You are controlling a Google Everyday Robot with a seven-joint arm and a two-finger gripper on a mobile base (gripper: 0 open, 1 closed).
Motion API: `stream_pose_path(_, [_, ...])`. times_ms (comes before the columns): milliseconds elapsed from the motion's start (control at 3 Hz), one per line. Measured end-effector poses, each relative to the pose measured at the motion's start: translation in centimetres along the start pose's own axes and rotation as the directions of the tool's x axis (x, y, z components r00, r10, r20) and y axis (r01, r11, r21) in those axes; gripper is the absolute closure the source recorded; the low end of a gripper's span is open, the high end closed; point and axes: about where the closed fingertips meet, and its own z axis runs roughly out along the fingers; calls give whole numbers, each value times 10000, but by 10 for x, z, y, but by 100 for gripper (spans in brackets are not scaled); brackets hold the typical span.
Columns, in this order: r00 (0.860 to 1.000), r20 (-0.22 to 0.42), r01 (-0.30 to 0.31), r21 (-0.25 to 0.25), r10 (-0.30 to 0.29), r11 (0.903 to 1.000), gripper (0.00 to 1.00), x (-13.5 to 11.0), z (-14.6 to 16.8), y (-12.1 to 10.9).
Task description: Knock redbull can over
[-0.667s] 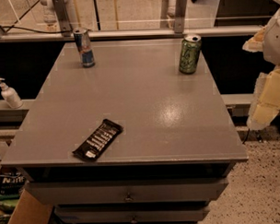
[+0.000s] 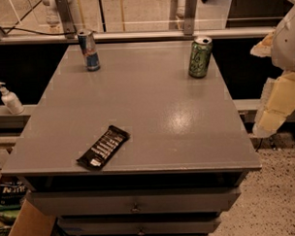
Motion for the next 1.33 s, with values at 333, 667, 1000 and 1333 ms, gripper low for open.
stream_pose_path(333, [9955, 851, -400, -331, 427, 9986, 0, -21, 25, 6])
stream_pose_path(667, [9780, 1899, -753, -677, 869, 9949, 0, -53, 61, 8])
stream_pose_path(1000, [9403, 3058, -1164, -1234, 1493, 9855, 0, -83, 100, 8])
stream_pose_path(1333, [8683, 4370, -1569, -2073, 2349, 9656, 0, -112, 130, 10])
